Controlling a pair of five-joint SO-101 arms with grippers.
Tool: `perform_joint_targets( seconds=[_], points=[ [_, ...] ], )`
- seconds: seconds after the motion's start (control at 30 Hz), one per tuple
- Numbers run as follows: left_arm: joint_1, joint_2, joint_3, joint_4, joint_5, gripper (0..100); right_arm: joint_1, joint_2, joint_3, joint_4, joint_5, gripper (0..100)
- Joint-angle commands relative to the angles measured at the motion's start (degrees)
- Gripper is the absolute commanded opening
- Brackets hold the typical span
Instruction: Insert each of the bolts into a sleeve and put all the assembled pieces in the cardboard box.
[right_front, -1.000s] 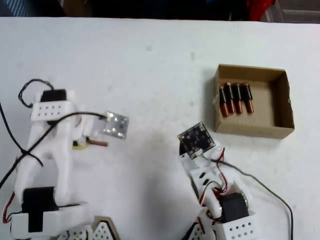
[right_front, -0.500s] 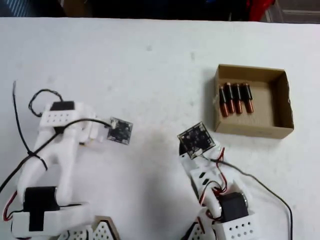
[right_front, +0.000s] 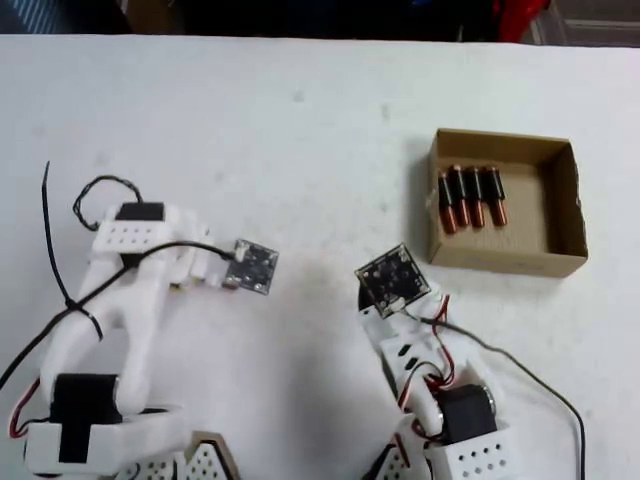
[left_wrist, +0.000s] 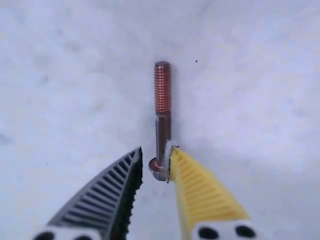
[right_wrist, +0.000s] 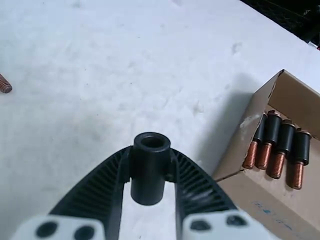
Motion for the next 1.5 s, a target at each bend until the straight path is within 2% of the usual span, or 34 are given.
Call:
perform_joint_targets(
  seconds=[0.0,0.13,0.23,0.5,0.63,0.87,1.03,1.3,1.47],
  points=[
    [1.0,-2.6,-0.2,-1.1,0.0,12,0.4,-0.8,-0.4,-1.5,-0.1,1.7],
    [1.0,-3.2,-1.4,-1.0,4.7,12,0.4,-0.8,-0.4,-1.5,-0.1,1.7],
    [1.0,-3.2,-4.7,-0.8,12.3,12,0.4,-0.8,-0.4,-1.5,-0.1,1.7],
    [3.2,-3.2,-10.5,-0.8,49.0,12,0.4,-0.8,-0.4,-1.5,-0.1,1.7],
    [2.9,-3.2,-14.1,3.3,62.2,12,0.4,-0.8,-0.4,-1.5,-0.1,1.7],
    [2.8,-3.0,-25.3,21.1,73.6,12,0.4,-0.8,-0.4,-1.5,-0.1,1.7],
    [3.1,-3.1,-27.9,28.6,88.8,12,0.4,-0.8,-0.4,-1.5,-0.1,1.7],
    [2.9,-2.8,-23.4,29.0,96.7,12,0.4,-0.8,-0.4,-1.5,-0.1,1.7],
    [2.8,-2.8,-18.5,26.1,108.1,12,0.4,-0.8,-0.4,-1.5,-0.1,1.7]
  ],
)
